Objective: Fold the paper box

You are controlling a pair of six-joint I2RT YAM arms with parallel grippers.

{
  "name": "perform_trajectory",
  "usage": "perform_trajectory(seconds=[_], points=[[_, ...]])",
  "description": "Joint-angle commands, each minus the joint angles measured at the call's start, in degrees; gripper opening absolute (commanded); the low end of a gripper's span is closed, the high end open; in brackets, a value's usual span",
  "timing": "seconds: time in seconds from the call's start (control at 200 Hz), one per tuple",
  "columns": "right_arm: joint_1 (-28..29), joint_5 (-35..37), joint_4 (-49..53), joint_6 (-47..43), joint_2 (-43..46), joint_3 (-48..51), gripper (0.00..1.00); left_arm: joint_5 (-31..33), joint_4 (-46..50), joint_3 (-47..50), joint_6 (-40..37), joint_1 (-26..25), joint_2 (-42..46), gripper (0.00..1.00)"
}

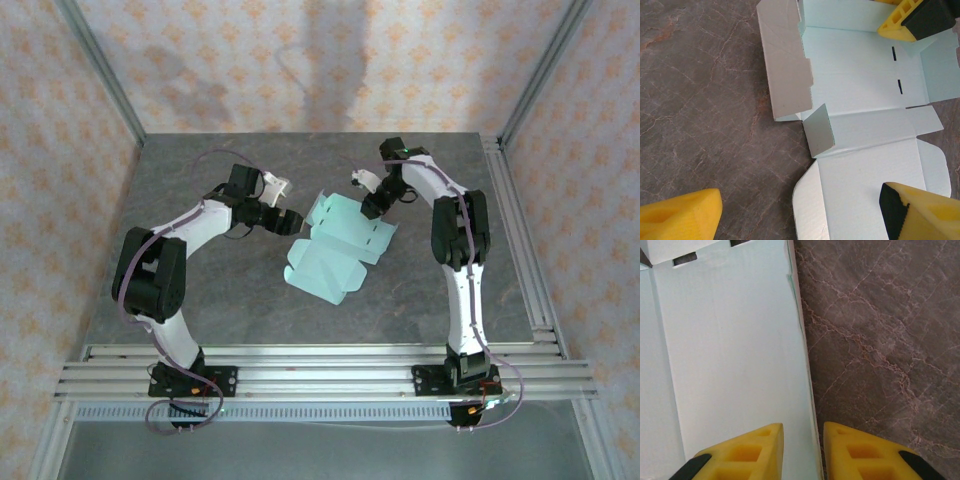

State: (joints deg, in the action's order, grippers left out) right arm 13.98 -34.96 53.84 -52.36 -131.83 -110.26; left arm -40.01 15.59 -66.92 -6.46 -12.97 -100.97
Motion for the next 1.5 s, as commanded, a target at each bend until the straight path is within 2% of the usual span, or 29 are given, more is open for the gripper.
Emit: perform_trajectory(seconds=[0.0, 0.13, 0.205, 0.285, 0.46, 0.636, 0.856, 1.001, 1.081, 1.126, 1.326, 1.456, 1.496], points=[[0.0, -0.2, -1.2, -0.4, -1.3, -1.0, 0.28, 0.2, 0.5, 0.1, -1.1, 0.5, 1.8, 0.84], [0.1, 0.0, -1.7, -0.3, -2.1, -1.4, 0.28, 0.2, 0.6, 0.0, -1.1, 0.5, 1.8, 0.84], [0.0, 0.2, -1.1, -0.5, -2.3, -1.9, 0.21, 0.4, 0.7, 0.0, -1.2, 0.5, 1.9, 0.84], [0.1, 0.1, -0.9, -0.8, -2.0, -1.9, 0.19, 0.5, 0.7, 0.1, -1.2, 0.5, 2.0, 0.84], [0.1, 0.8, -0.1, -1.4, -1.2, -1.8, 0.0, 0.5, 0.4, 0.2, -0.9, 0.5, 2.3, 0.84], [1.2, 4.6, -6.5, -0.4, 4.7, 4.2, 0.0, 1.8, -1.4, 1.2, 0.3, 0.5, 3.3, 0.84], [4.9, 18.1, -24.0, 0.0, 16.6, 19.7, 0.0, 6.3, -8.3, 4.4, 5.6, 0.7, 5.5, 0.85], [9.0, 31.9, -40.5, -0.3, 23.5, 32.3, 0.0, 8.4, -13.1, 6.7, 8.2, 1.4, 7.3, 0.87], [11.7, 38.4, -48.7, -1.5, 27.0, 38.9, 0.0, 10.4, -14.9, 8.0, 8.2, 1.5, 8.4, 0.99], [13.1, 42.0, -52.3, -2.3, 28.4, 41.7, 0.0, 11.0, -15.7, 8.6, 8.1, 1.7, 8.8, 1.0], [19.4, 56.5, -68.1, -11.4, 32.5, 51.7, 0.0, 12.2, -17.2, 9.7, 8.9, 2.1, 9.5, 1.0], [22.2, 61.6, -77.6, -17.1, 34.1, 57.1, 0.0, 17.0, -20.4, 11.4, 12.1, 2.2, 10.4, 1.0], [23.0, 62.7, -80.8, -19.0, 34.4, 58.7, 0.0, 16.7, -21.0, 11.6, 12.9, 2.5, 10.4, 1.0]])
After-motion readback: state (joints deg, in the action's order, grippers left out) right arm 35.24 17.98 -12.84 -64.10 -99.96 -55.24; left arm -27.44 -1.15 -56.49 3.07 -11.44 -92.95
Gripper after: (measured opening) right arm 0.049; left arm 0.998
